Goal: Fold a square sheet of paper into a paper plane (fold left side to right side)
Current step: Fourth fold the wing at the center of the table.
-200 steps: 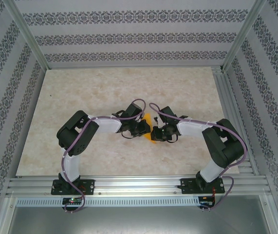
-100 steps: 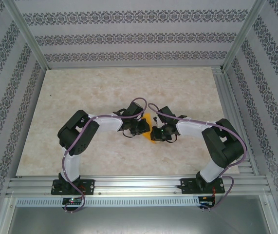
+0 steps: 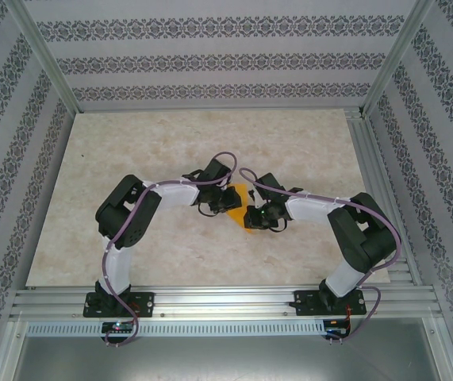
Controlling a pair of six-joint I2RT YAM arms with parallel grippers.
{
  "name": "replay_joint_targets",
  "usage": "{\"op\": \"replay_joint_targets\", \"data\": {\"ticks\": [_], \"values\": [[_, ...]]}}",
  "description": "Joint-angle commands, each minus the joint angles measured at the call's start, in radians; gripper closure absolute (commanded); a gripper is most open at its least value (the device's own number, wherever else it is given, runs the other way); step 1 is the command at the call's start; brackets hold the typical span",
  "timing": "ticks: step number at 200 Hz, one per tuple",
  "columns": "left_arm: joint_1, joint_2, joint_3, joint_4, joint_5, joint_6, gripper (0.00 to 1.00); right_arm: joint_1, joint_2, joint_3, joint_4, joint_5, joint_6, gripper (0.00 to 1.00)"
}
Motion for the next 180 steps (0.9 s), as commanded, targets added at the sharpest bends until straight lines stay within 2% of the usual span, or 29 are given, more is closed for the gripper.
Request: {"op": "replay_joint_targets", "data": {"ticks": [1, 180], "values": [[0.052, 0.043, 0.03, -0.04, -0.113, 0.054, 0.81, 0.023, 0.086, -0.061, -0.154, 0.1, 0.005, 0.89], [0.175, 0.115, 0.181, -0.085, -0.098, 0.11, 0.75, 0.036, 0.112, -0.039, -0.169, 0.098, 0.001, 0.89]]}}
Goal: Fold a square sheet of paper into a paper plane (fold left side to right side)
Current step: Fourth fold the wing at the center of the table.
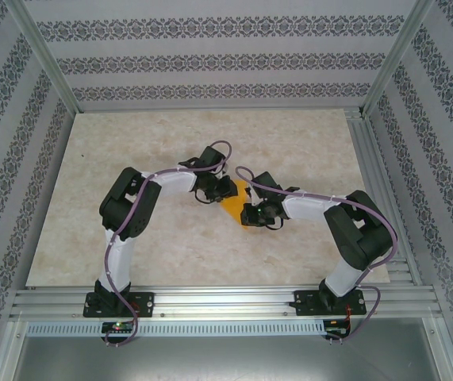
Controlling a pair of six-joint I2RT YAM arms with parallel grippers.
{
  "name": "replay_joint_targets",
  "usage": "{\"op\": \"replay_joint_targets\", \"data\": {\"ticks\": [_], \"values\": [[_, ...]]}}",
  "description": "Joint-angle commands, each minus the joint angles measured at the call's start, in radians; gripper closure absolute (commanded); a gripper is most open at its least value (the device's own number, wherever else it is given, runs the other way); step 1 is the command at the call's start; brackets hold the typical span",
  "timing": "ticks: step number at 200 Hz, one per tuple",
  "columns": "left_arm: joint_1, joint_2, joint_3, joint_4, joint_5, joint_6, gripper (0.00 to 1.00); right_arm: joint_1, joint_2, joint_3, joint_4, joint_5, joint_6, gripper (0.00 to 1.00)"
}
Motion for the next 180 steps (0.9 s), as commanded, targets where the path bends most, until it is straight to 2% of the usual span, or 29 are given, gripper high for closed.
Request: {"op": "replay_joint_targets", "data": {"ticks": [1, 97, 134, 180], "values": [[0.08, 0.032, 0.032, 0.021, -0.152, 0.036, 0.75, 0.021, 0.085, -0.061, -0.214, 0.075, 0.001, 0.89], [0.139, 0.061, 0.082, -0.003, -0.152, 0.075, 0.75, 0.029, 0.093, -0.051, -0.219, 0.074, 0.001, 0.89], [0.145, -0.037, 0.028, 0.021, -0.142, 0.099, 0.74, 0.029, 0.094, -0.048, -0.219, 0.076, 0.001, 0.89], [0.111, -0.153, -0.066, 0.109, -0.045, 0.088, 0.74, 0.028, 0.1, -0.046, -0.217, 0.076, 0.0, 0.89]]}}
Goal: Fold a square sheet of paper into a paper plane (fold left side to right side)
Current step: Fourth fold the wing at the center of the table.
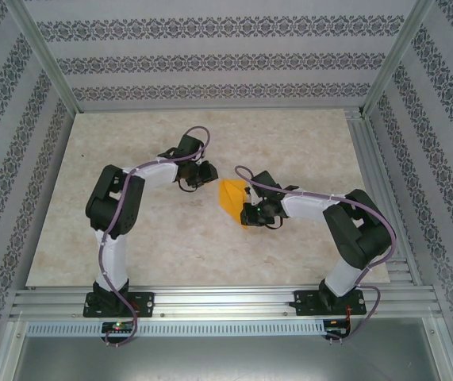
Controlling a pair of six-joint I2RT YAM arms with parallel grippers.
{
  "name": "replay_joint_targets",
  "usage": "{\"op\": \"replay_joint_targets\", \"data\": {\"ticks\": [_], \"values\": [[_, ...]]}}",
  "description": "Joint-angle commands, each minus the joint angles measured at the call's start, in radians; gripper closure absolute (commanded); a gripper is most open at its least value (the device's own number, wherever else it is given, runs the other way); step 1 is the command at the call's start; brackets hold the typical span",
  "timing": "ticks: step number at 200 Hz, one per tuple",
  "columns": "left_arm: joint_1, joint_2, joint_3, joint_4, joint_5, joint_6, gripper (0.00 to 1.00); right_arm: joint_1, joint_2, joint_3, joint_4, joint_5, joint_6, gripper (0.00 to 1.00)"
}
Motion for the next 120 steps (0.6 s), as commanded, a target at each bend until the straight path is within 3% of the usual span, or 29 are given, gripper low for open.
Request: {"op": "replay_joint_targets", "data": {"ticks": [1, 67, 120], "values": [[-0.026, -0.072, -0.027, 0.084, 0.051, 0.02, 0.74, 0.028, 0.089, -0.065, -0.193, 0.076, 0.0, 0.89], [-0.131, -0.02, -0.042, 0.186, 0.146, -0.055, 0.78, 0.03, 0.096, -0.061, -0.196, 0.079, -0.001, 0.89], [-0.135, 0.073, 0.005, 0.154, 0.109, -0.016, 0.78, 0.032, 0.098, -0.06, -0.196, 0.08, 0.002, 0.89]]}}
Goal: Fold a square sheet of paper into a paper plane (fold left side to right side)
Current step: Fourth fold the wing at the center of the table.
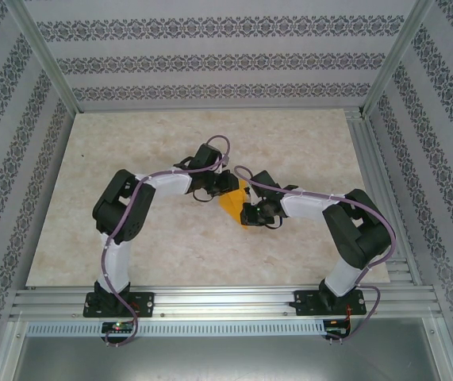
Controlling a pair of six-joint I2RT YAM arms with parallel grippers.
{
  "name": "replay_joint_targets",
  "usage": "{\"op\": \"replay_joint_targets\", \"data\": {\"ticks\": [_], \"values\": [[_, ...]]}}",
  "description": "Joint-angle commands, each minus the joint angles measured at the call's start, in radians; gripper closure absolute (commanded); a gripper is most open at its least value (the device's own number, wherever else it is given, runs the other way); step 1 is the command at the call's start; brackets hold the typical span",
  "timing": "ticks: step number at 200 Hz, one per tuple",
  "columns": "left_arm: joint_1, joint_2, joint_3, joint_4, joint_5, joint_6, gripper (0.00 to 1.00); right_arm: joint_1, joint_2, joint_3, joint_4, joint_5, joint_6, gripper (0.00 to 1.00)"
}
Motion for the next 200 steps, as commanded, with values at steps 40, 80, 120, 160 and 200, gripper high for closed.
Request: {"op": "replay_joint_targets", "data": {"ticks": [40, 80, 120, 160, 200], "values": [[0.007, 0.09, 0.076, -0.018, -0.064, 0.068, 0.78, 0.029, 0.093, -0.068, -0.194, 0.081, -0.001, 0.89], [0.02, 0.107, 0.104, -0.072, -0.116, 0.119, 0.78, 0.03, 0.099, -0.064, -0.196, 0.076, -0.003, 0.89], [0.051, 0.107, 0.112, -0.098, -0.148, 0.154, 0.78, 0.032, 0.104, -0.061, -0.199, 0.076, -0.007, 0.89], [0.085, 0.128, 0.14, -0.117, -0.168, 0.189, 0.77, 0.035, 0.103, -0.058, -0.2, 0.074, -0.005, 0.89], [0.121, 0.168, 0.197, -0.146, -0.17, 0.217, 0.76, 0.038, 0.101, -0.06, -0.204, 0.071, -0.006, 0.89]]}}
